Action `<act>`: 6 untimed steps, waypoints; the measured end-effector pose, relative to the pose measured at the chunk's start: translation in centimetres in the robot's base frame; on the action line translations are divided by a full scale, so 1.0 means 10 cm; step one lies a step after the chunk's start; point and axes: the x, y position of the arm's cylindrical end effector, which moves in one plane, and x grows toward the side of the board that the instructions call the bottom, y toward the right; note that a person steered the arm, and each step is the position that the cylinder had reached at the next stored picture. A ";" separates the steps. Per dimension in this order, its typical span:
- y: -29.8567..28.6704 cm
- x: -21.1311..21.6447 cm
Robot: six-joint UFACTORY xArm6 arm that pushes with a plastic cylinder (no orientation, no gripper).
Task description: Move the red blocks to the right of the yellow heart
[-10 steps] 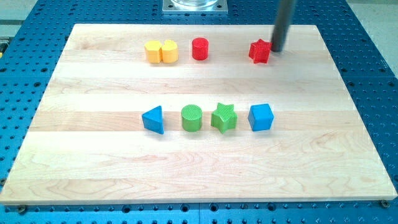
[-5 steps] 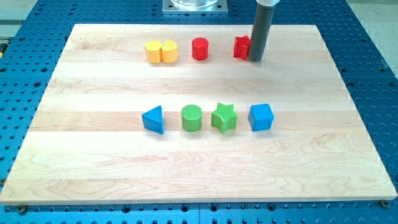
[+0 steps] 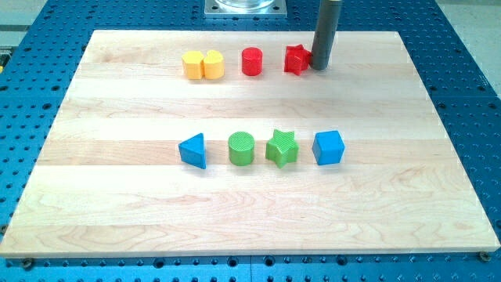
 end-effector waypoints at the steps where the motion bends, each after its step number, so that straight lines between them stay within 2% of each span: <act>1: -0.02 0.00; 4: -0.15 0.00; 5: 0.23 0.00; 6: 1.12 0.01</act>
